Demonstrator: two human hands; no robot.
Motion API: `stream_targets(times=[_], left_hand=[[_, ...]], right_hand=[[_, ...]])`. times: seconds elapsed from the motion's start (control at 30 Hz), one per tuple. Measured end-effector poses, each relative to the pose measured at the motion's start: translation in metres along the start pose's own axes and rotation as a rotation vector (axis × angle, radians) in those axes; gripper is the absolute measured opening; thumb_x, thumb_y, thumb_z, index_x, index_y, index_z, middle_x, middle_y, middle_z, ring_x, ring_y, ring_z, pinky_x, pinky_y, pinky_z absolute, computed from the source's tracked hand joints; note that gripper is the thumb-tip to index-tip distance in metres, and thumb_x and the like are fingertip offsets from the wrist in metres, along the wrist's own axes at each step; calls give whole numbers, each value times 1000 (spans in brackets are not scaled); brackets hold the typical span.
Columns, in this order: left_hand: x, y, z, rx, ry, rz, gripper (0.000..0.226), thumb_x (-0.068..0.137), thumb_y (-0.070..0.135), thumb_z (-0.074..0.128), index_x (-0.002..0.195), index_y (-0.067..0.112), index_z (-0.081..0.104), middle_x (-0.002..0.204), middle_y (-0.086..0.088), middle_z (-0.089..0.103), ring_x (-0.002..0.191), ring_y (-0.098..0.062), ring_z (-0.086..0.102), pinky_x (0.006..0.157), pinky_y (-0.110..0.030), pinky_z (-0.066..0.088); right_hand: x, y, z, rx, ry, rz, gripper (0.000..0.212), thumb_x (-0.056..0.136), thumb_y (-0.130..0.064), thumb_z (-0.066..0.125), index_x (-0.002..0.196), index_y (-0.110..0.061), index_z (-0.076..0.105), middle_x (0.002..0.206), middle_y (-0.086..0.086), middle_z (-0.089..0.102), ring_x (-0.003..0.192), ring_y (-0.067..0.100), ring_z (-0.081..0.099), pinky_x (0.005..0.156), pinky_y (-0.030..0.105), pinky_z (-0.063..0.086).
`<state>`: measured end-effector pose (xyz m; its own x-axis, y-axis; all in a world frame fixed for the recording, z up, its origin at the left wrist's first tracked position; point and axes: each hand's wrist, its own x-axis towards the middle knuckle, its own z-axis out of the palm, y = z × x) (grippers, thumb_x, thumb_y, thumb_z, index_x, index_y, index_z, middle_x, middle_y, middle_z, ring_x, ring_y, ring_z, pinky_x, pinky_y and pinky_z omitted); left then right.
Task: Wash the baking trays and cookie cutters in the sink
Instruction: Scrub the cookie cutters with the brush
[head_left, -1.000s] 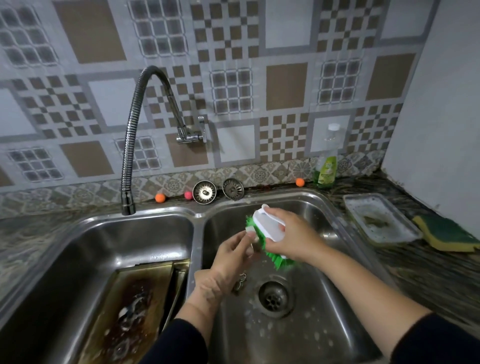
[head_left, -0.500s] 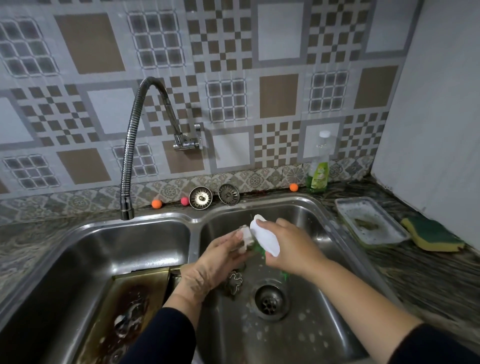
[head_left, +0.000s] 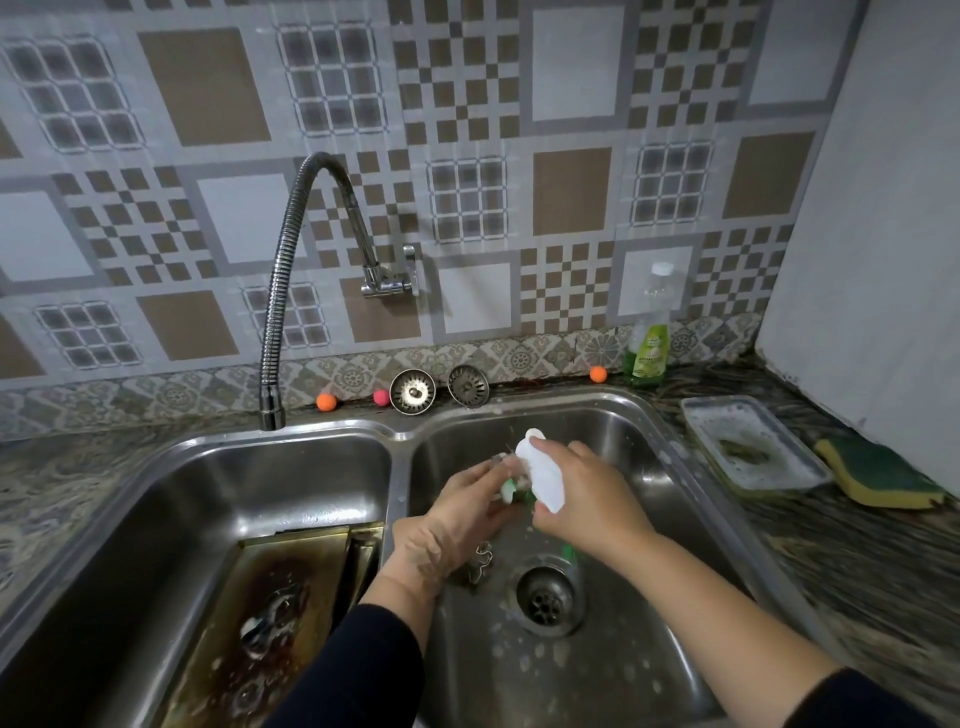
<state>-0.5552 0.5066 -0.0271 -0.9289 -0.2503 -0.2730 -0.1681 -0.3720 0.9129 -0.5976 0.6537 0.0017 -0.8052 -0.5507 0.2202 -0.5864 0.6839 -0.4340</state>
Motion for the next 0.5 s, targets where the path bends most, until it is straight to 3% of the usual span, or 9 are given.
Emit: stream_targets(times=[0.1, 0.17, 0.23, 0.3, 0.37, 0.5], left_hand=[[7, 1, -6, -94, 165, 29, 14, 88, 17, 62, 84, 4, 63, 80, -14, 63, 71, -22, 69, 89, -45, 52], [10, 3, -2, -50, 231, 19, 22, 87, 27, 61, 82, 6, 66, 79, -14, 62, 60, -20, 65, 70, -35, 51], [11, 2, 3, -32, 281, -13, 25, 86, 30, 60, 76, 8, 67, 77, -14, 59, 58, -21, 58, 60, -29, 44], [12, 2, 6, -42, 314, -12, 23, 90, 23, 58, 76, 6, 62, 77, -13, 60, 55, -18, 63, 58, -27, 51], [11, 6, 7, -61, 308, -16, 22, 90, 21, 57, 77, 4, 60, 78, -15, 59, 53, -17, 66, 60, -28, 52], [8, 12, 10, -64, 250, -23, 26, 92, 28, 55, 76, 8, 61, 72, -10, 56, 61, -18, 56, 65, -30, 49]], right_hand=[[-4, 3, -6, 223, 137, 43, 76, 73, -29, 68, 143, -35, 37, 122, -3, 51, 107, 19, 54, 83, 31, 48], [-6, -2, -5, 320, 134, 18, 77, 72, -28, 70, 142, -36, 39, 123, -5, 52, 105, 16, 53, 83, 27, 46], [-6, -5, -1, 302, 91, 22, 76, 73, -28, 70, 142, -35, 39, 125, -3, 52, 107, 16, 53, 82, 24, 43], [-4, -3, -1, 269, 141, 61, 75, 74, -27, 69, 142, -33, 38, 126, -1, 52, 109, 17, 52, 81, 23, 42], [-4, -2, -3, 318, 179, 46, 75, 73, -26, 70, 141, -33, 40, 127, -3, 53, 108, 16, 52, 82, 23, 42], [-4, 1, -3, 297, 75, 60, 74, 73, -27, 70, 141, -32, 41, 130, 0, 53, 111, 17, 53, 83, 25, 46]])
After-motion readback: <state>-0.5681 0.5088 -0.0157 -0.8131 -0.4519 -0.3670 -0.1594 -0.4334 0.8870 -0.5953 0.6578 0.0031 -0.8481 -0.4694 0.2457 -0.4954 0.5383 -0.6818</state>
